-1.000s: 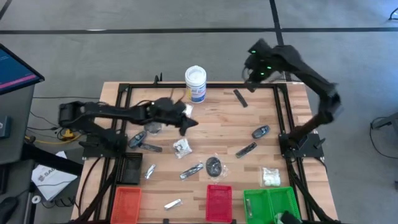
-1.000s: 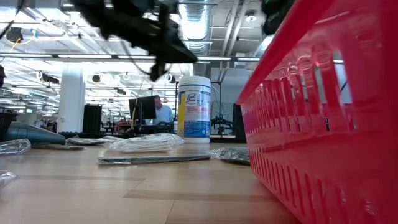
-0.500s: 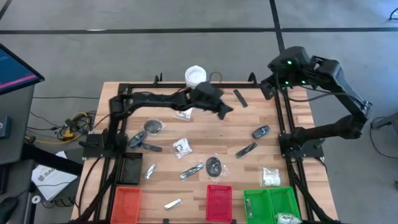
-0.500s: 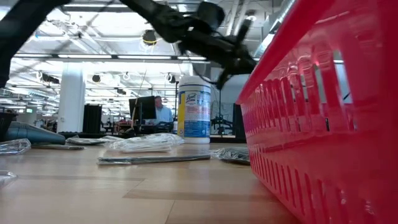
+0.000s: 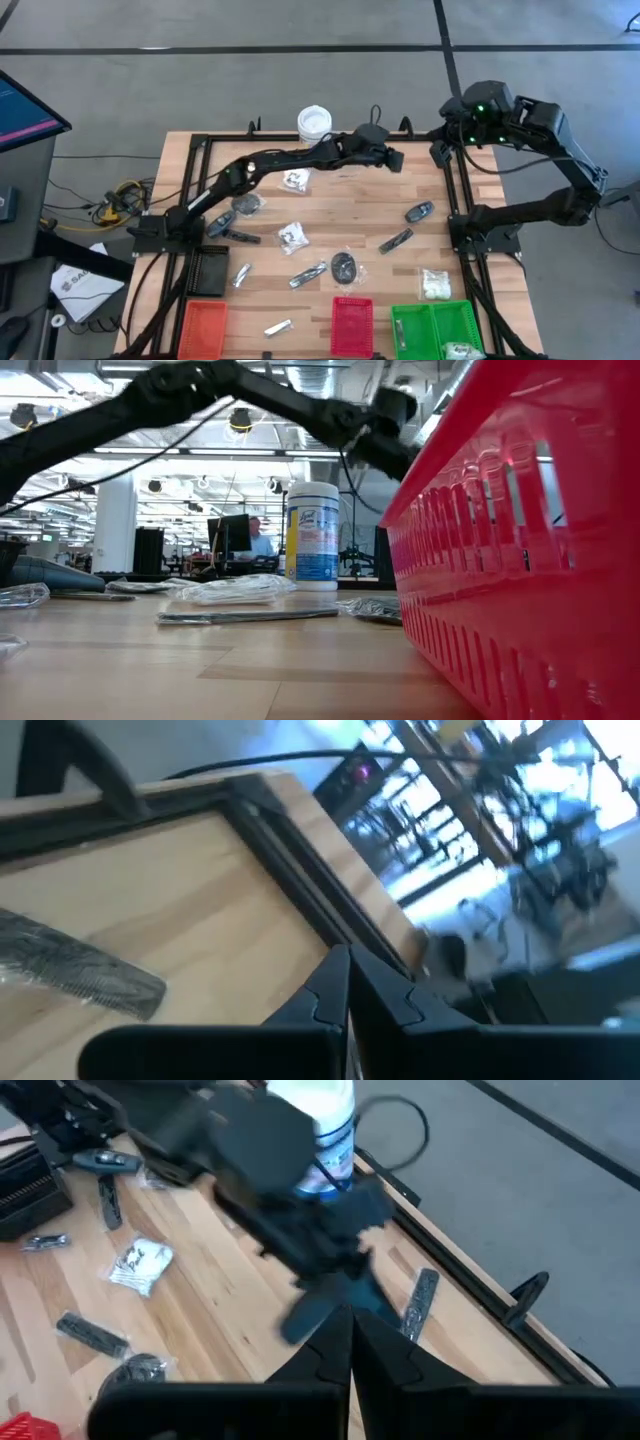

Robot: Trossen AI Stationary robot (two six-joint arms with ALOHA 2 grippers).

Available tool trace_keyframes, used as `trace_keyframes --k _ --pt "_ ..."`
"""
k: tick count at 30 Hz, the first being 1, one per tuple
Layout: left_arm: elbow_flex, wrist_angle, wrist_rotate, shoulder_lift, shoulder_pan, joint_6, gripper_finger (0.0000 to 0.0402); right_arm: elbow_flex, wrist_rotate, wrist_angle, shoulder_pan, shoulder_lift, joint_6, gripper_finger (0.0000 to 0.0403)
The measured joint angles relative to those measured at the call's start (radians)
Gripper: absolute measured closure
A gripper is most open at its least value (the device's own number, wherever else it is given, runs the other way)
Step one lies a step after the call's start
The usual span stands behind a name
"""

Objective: Pick & Place Travel size toiletries
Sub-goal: Move the black comb to the center of the table

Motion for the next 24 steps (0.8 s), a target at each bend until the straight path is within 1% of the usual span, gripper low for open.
trace_keyframes --k 5,8,13,17,21,24 --pt "0.035 -0.012 0.01 0.077 0.025 -0.162 0.0401 0.0 0.001 0.0 0.024 -0.007 -0.002 0.0403" --pt "0.038 -0.013 0.019 0.094 0.03 -0.213 0.0401 0.0 0.001 -0.002 0.035 -0.007 0.0 0.0403" --pt "0.041 -0.011 0.002 0.094 0.026 -0.226 0.0401 0.0 0.001 -0.003 0.049 -0.007 0.001 0.0403" --pt "0.041 -0.009 0.02 0.094 0.021 -0.233 0.0401 0.0 0.001 -0.001 0.048 -0.006 0.001 0.0403" --pt "0.04 -0.007 0.05 0.081 0.009 -0.233 0.0401 0.0 0.001 0.02 0.047 -0.006 0.001 0.0403" --pt "0.039 -0.019 0.11 0.041 -0.011 -0.192 0.0401 0.0 0.0 0.028 0.037 -0.004 0.003 0.0403"
